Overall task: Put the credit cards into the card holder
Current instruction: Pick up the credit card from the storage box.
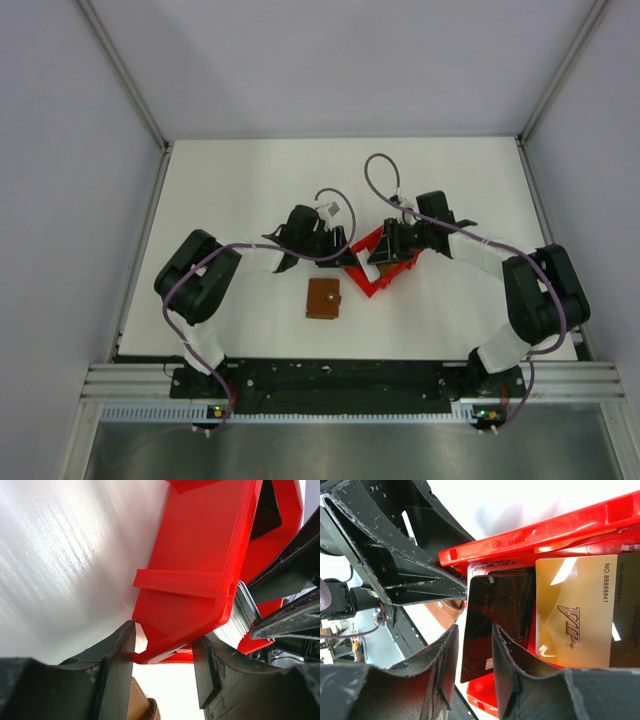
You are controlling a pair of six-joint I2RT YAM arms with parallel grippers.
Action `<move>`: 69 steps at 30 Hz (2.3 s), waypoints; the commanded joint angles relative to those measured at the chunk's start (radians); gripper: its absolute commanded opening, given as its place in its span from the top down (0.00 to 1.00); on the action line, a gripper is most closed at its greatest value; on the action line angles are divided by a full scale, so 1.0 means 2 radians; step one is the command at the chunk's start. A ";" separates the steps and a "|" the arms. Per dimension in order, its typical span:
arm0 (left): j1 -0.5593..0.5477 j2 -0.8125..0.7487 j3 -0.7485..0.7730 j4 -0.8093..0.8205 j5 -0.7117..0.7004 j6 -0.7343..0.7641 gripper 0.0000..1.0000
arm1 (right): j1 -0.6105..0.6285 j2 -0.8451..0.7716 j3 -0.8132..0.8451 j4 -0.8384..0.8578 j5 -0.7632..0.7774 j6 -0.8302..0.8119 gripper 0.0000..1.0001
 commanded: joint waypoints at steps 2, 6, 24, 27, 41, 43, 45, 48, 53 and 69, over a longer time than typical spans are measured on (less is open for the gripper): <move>-0.001 -0.001 0.008 0.031 -0.012 -0.005 0.69 | 0.002 -0.020 -0.005 0.019 -0.064 0.015 0.69; -0.001 -0.001 0.009 0.032 -0.012 -0.005 0.69 | 0.001 -0.019 -0.007 0.024 -0.071 0.016 0.79; 0.000 0.001 0.009 0.032 -0.010 -0.004 0.69 | -0.024 -0.032 -0.014 0.036 -0.101 0.016 0.87; -0.001 0.001 0.009 0.032 -0.010 -0.005 0.69 | -0.024 -0.032 -0.014 0.034 -0.101 0.015 0.91; 0.000 0.000 0.007 0.033 -0.009 -0.003 0.69 | -0.024 -0.052 -0.001 -0.014 -0.001 -0.006 1.00; 0.000 0.000 0.007 0.031 -0.009 -0.004 0.69 | -0.024 -0.061 0.002 -0.024 0.031 -0.010 1.00; -0.001 0.001 0.008 0.032 -0.009 -0.004 0.69 | -0.024 -0.063 0.004 -0.035 0.061 -0.017 1.00; -0.001 0.002 0.009 0.034 -0.006 -0.005 0.69 | -0.013 -0.052 0.023 -0.076 0.118 -0.048 1.00; -0.001 0.002 0.009 0.033 -0.005 -0.004 0.69 | 0.011 -0.029 0.031 -0.094 0.164 -0.065 1.00; 0.000 0.005 0.012 0.034 -0.003 -0.006 0.69 | 0.044 0.017 0.051 -0.110 0.193 -0.081 0.92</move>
